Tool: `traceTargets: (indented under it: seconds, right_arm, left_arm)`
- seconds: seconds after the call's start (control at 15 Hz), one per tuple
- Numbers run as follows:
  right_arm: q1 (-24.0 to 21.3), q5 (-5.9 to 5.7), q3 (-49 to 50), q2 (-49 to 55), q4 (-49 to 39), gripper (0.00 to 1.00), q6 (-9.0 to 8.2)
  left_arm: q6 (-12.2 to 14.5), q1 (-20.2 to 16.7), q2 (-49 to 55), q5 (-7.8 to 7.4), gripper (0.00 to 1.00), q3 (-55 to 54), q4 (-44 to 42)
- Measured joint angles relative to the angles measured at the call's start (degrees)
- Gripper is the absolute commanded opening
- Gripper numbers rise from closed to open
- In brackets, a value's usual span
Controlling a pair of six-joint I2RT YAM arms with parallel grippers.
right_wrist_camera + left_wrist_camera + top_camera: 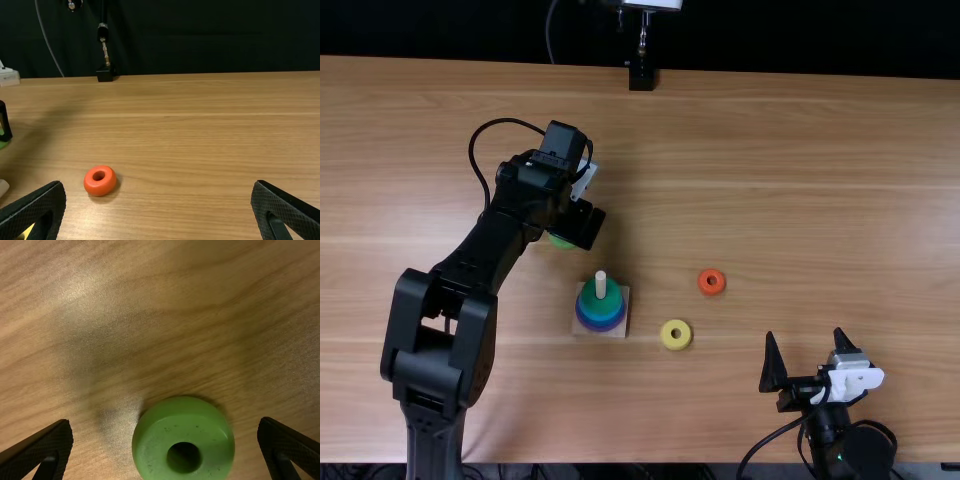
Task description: Build the Hanoi tower: stack the rings onto the peg from bottom to top in this color order: purple, dark blue, light blue, dark green, light green, yellow, orange.
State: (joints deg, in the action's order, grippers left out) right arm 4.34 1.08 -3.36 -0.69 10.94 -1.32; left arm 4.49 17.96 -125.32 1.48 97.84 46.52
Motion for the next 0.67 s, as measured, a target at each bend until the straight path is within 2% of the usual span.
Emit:
traceTargets:
  seconds: [0.67]
  right_arm:
    - [0.0, -0.02, 0.0, 0.0, 0.04, 1.0, -0.02]
  left_arm:
    - [0.0, -0.02, -1.05, 0.0, 1.0, 0.0, 0.83]
